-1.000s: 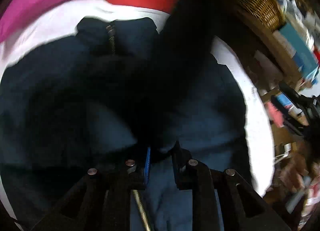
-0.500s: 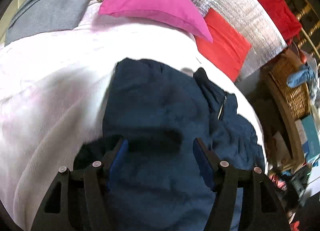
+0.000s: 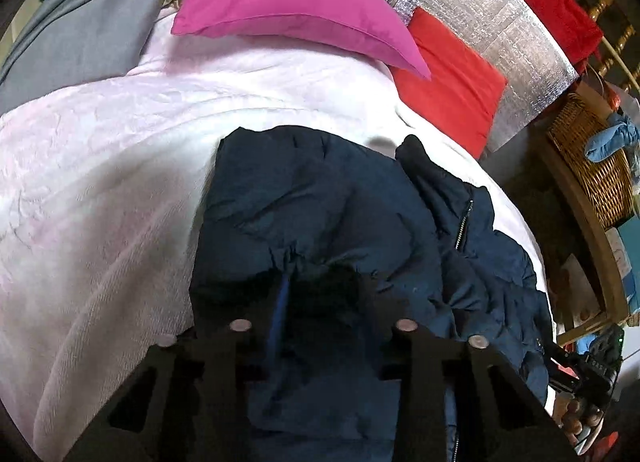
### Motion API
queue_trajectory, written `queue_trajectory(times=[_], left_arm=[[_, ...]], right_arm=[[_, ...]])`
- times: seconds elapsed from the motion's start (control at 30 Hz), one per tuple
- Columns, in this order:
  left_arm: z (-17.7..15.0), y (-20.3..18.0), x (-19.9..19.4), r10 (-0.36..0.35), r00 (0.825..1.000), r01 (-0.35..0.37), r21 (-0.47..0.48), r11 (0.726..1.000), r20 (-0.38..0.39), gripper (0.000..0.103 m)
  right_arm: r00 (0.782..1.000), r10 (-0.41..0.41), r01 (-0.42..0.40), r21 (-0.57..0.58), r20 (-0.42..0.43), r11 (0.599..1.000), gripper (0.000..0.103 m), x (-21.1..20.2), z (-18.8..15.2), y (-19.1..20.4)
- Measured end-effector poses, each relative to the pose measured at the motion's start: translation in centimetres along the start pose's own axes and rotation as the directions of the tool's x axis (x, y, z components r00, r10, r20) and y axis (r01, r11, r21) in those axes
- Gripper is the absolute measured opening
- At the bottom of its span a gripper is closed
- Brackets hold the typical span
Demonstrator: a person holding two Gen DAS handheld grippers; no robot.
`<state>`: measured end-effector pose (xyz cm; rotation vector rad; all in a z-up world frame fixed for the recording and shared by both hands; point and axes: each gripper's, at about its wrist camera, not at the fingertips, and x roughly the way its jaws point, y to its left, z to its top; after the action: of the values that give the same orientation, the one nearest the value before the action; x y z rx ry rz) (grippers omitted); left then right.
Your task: Fold large clothes
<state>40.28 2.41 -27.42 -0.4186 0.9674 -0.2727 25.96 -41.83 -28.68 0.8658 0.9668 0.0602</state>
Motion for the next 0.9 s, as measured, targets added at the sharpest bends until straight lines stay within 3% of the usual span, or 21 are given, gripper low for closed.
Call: queue_trajectory(times=[0.1,0.23,0.27,0.33,0.5,0.63,0.7,0.8,0.9], left_arm=[[0.1,0.3,0.0,-0.011,1.0,0.011,-0.016,1.0,-0.002,0.033],[0.1,0.4,0.0,-0.026,1.0,0.026,-0.037,0.999,-0.002,0.052],[0.1,0.4,-0.1,-0.017,1.0,0.017,-0.037,0.999,0.001,0.052],[0.1,0.3,-0.3,-0.012,1.0,0.013,-0.031,0.999,0.012,0.05],[0.6,0.3,-1.8,-0.014,0.998,0.017,-0.054,0.998,0.066,0.043],[0.5,0.4,-1.6,0.054,0.997,-0.052,-0.036,0.998,0.054,0.055],[0.3,0.8,-0.5,0.11,0.994,-0.11,-0.02,0.994,0.011,0.057],[0.1,1.1,0.2,0.129,0.991,-0.13,-0.008,0.992,-0.017,0.057],[0.3,1.0,-0.7,0.111,0.994,-0.111,-0.028,0.993,-0.003,0.057]], right_arm=[[1.0,0.003,-0.003,-0.013,0.022,1.0,0.039,-0.9,-0.4,0.4],[0.999,0.005,-0.004,0.016,-0.049,1.0,0.039,1.0,-1.1,-0.4],[0.999,0.008,-0.007,0.008,-0.048,1.0,0.036,1.1,-1.3,-0.2],[0.999,-0.027,0.025,-0.05,-0.031,0.998,0.013,1.0,-1.6,1.3],[0.986,-0.002,0.027,-0.15,0.167,0.988,0.011,-2.5,-0.6,4.4],[0.949,-0.059,0.128,-0.207,0.309,0.97,0.011,-3.2,0.9,5.5],[0.966,-0.078,0.12,-0.164,0.246,0.979,0.011,-0.8,2.1,3.7],[0.979,-0.133,0.151,-0.117,0.153,0.981,0.019,2.3,2.3,1.5],[0.985,-0.098,0.109,-0.077,0.14,0.991,0.035,0.8,2.7,1.3]])
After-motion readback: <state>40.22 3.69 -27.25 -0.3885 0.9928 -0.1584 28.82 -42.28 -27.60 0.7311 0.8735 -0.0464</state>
